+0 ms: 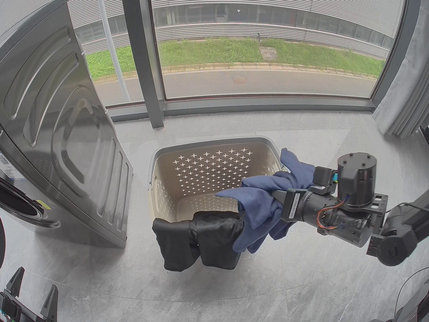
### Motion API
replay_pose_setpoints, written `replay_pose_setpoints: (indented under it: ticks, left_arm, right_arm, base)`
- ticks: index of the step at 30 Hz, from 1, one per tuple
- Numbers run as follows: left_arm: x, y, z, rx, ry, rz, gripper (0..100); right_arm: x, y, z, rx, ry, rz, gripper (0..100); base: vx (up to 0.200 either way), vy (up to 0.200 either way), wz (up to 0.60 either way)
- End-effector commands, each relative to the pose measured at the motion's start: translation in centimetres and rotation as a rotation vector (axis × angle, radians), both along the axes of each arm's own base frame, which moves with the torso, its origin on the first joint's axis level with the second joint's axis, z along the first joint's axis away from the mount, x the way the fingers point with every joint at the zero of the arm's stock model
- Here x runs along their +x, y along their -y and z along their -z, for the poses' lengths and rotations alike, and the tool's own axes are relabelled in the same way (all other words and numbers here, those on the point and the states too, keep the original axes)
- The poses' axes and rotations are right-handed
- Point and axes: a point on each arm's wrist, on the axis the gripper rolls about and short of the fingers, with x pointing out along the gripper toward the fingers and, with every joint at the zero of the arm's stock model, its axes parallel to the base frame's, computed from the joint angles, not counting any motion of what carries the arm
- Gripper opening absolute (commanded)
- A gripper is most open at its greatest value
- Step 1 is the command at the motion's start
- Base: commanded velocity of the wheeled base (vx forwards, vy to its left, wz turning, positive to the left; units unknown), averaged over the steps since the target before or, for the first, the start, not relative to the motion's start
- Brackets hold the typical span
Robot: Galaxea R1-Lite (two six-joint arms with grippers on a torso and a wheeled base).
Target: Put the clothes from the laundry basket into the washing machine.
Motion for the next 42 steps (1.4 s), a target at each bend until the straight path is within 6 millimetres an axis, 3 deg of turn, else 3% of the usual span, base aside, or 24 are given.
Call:
replay_pose_setpoints:
  ticks: [1,4,9,20,32,42]
  left_arm:
    - [0.0,0.0,0.5,0.0,-0.002,-0.001,100]
    - [0.0,0.0,0.5,0.0,-0.002,-0.001,100]
    - [0.0,0.0,0.5,-0.001,-0.002,-0.001,100]
    - [0.0,0.0,0.5,-0.006,-0.001,0.001,100]
    - [0.0,0.0,0.5,-0.006,-0.001,-0.001,100]
    - [0.0,0.0,0.5,-0.004,-0.001,0.001,100]
  right_arm:
    - [-4.5,1.9,-4.6,0.07,0.151,-0.073,0]
    - [-7.0,3.7,-6.8,0.088,0.252,-0.121,0]
    - [-8.6,5.3,-8.1,0.113,0.322,-0.146,0]
    - [-8.5,5.1,-7.0,0.044,0.313,-0.168,0]
    - [-8.7,5.1,-7.6,0.079,0.363,-0.172,0]
    - [-8.5,5.0,-7.6,0.088,0.371,-0.185,0]
  base:
    - [0.0,0.0,0.0]
    - [0.0,0.0,0.0]
    - [-0.04,0.0,0.0]
    - [-0.2,0.0,0.0]
    - [-0.2,0.0,0.0]
    - [0.0,0.14,0.0]
